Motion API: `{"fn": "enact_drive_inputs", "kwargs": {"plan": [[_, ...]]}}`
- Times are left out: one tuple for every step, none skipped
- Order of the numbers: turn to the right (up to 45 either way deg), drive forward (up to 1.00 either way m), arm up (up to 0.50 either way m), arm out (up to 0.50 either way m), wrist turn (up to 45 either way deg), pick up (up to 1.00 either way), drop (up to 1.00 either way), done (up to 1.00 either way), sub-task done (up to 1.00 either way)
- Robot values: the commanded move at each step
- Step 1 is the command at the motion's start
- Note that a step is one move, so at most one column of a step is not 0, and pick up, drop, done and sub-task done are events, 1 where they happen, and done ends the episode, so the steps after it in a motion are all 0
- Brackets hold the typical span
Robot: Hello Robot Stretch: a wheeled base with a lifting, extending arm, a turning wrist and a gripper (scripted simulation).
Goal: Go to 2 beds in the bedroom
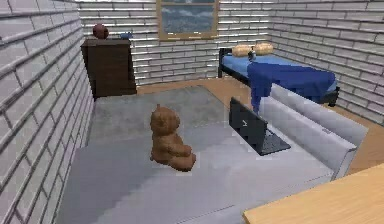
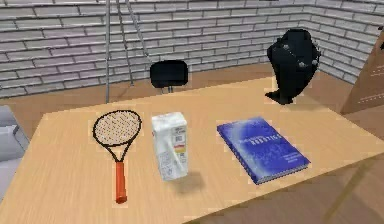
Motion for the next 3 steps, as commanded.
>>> {"fn": "enact_drive_inputs", "kwargs": {"plan": [[45.0, 0.0, 0.0, 0.0, 0.0, 0.0, 0.0, 0.0, 0.0], [45.0, 0.0, 0.0, 0.0, 0.0, 0.0, 0.0, 0.0, 0.0], [45.0, 0.0, 0.0, 0.0, 0.0, 0.0, 0.0, 0.0, 0.0]]}}
